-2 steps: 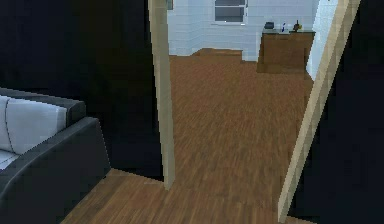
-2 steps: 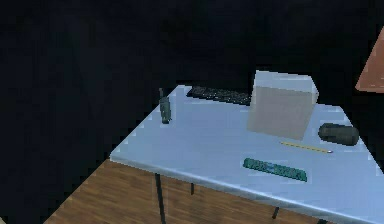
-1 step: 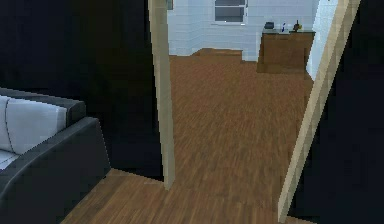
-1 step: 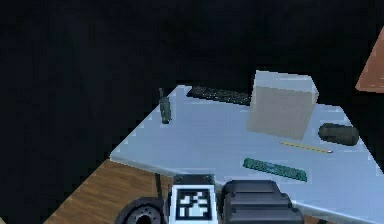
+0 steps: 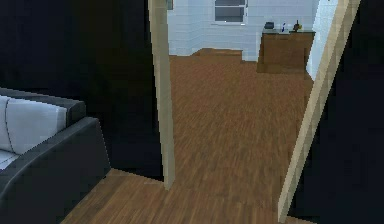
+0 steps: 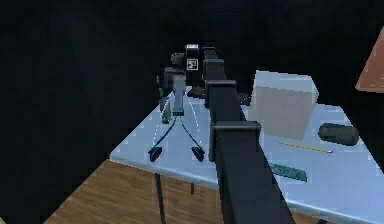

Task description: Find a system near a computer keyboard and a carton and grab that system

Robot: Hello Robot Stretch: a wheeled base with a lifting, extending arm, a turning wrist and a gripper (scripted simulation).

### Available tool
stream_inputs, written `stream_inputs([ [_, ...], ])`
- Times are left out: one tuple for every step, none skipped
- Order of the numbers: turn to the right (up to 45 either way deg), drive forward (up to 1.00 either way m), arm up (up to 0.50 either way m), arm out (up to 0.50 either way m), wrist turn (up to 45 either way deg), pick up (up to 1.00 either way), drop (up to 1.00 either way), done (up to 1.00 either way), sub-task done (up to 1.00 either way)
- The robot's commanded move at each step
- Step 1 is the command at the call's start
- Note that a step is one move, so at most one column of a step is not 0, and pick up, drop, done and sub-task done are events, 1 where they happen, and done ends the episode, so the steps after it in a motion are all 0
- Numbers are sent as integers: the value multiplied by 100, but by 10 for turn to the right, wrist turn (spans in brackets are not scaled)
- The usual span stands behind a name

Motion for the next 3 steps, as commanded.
stream_inputs([
  [0, 0, 0, 0, 450, 0, 0, 0, 0],
  [0, 0, 0, 0, 450, 0, 0, 0, 0],
  [0, 0, 0, 0, 450, 0, 0, 0, 0],
])
